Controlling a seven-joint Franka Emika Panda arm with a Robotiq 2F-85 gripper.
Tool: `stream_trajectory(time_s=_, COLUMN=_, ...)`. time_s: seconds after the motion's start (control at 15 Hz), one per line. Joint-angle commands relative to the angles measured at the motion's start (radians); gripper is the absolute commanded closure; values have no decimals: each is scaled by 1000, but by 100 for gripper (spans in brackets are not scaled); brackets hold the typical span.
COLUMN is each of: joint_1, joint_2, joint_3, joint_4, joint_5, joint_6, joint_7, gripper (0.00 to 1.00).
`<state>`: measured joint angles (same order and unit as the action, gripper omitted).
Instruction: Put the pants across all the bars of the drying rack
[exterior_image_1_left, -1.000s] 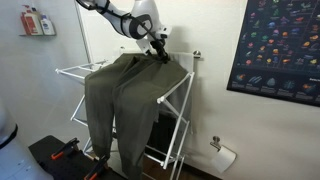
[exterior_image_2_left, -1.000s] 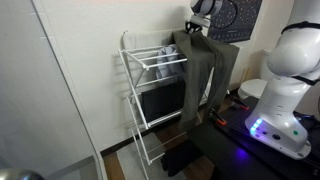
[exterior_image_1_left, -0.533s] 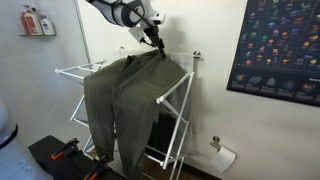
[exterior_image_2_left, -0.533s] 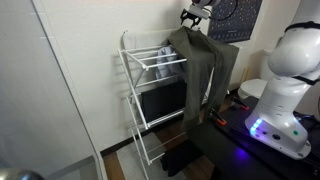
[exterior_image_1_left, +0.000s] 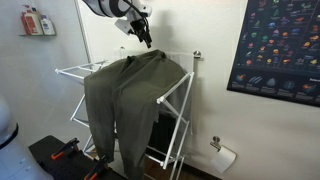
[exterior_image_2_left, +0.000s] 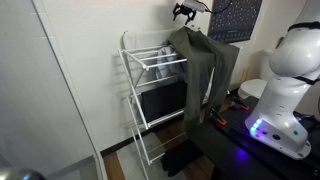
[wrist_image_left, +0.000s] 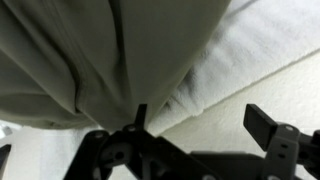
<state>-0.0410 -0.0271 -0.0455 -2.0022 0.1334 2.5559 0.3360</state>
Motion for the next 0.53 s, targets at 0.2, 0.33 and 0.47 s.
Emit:
stream_trajectory(time_s=0.2, joint_1=23, joint_2=56, joint_3=29, joint_4=44, joint_5=-97, joint_6=-236, joint_7=109, gripper=25)
stream_trajectory(time_s=0.33, joint_1=32, joint_2=67, joint_3=34, joint_4=47, joint_5=-110, joint_6=-244, joint_7=113, gripper=35)
stream_trajectory(time_s=0.47, joint_1=39, joint_2=72, joint_3=37, joint_4=52, joint_5=-104, joint_6=-235, joint_7=111, gripper=49)
